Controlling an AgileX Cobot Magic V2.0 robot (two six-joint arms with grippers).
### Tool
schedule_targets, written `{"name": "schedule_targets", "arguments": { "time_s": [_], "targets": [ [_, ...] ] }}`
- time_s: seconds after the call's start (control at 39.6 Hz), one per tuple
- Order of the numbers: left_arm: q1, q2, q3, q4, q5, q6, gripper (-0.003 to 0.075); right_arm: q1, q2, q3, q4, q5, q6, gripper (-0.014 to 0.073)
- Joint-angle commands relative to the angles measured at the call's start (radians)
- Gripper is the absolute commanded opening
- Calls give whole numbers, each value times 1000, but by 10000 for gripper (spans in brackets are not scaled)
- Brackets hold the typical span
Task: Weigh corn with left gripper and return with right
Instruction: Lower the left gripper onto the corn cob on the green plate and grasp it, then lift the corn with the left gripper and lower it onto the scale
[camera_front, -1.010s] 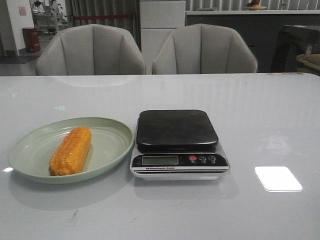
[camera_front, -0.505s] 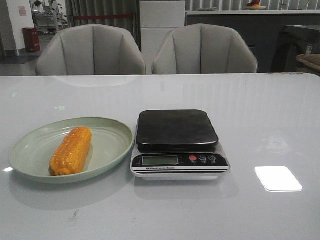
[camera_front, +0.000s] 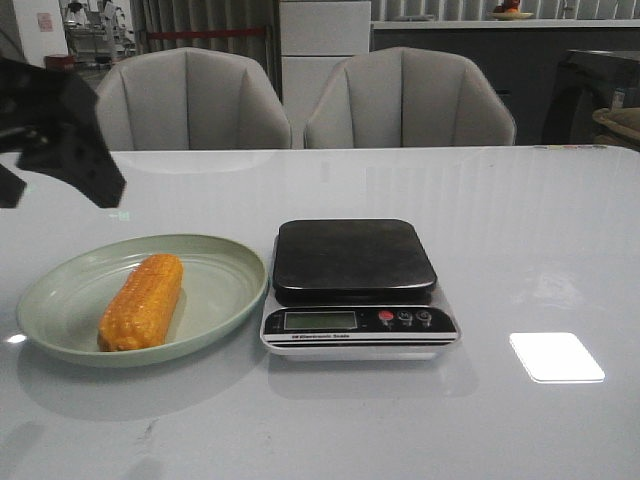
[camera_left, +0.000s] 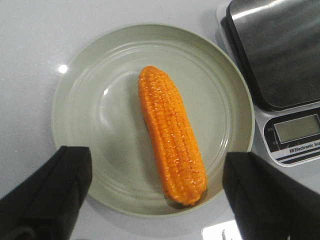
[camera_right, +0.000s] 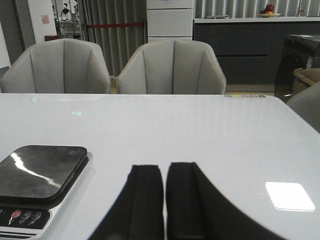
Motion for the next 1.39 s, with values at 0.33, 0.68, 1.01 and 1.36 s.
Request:
{"name": "schedule_targets", "arguments": {
  "time_s": [0.33,0.68,1.01,1.36],
  "targets": [
    [-36,289,-191,-14,25,-7,563,-1,-19,11,-12,-75,-9,195],
    [-39,371,-207,-60,37,-7,227,-1,-19,11,-12,-75,-9,195],
    [-73,371,-476,-158,160,-6,142,-1,-19,11,-12,-75,-9,195],
    [-184,446,-658,-249,170,-6,149,-1,-19,11,-12,-75,-9,195]
  ]
}}
